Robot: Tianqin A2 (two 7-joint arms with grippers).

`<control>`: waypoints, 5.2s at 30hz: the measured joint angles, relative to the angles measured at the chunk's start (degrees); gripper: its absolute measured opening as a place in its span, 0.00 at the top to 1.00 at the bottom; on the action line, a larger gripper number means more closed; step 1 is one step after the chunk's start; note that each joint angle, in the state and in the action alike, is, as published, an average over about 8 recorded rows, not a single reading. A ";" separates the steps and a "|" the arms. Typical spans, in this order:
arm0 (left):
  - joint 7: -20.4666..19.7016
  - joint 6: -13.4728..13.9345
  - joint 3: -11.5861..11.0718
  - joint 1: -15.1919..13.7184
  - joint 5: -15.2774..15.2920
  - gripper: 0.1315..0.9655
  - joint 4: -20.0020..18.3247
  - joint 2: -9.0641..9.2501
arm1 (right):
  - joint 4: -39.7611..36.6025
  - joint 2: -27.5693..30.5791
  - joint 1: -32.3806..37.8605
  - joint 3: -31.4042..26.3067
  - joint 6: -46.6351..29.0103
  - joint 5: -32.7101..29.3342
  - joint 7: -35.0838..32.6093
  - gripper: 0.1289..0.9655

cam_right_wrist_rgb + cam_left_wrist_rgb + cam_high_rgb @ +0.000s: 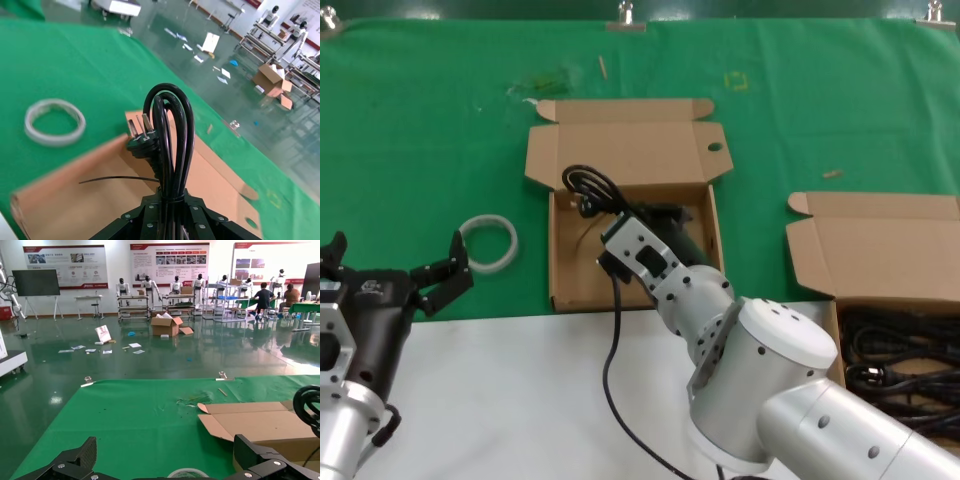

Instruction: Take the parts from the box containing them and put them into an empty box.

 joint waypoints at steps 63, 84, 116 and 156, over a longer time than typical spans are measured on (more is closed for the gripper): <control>0.00 0.00 0.00 0.00 -0.01 0.00 0.00 0.00 | 8.08 0.28 -14.42 19.41 -14.36 -22.06 30.02 0.01; 0.02 0.00 0.00 0.00 -0.01 0.00 0.00 0.00 | 13.62 0.28 -24.70 33.62 -24.08 -37.33 49.13 0.00; 0.01 0.00 0.00 0.00 -0.01 0.00 0.00 0.00 | 19.21 0.26 -35.10 47.97 -33.91 -52.76 68.46 0.00; 0.01 0.00 0.00 0.00 -0.01 0.00 0.00 0.00 | 19.21 0.26 -35.10 47.98 -33.91 -52.76 68.46 0.00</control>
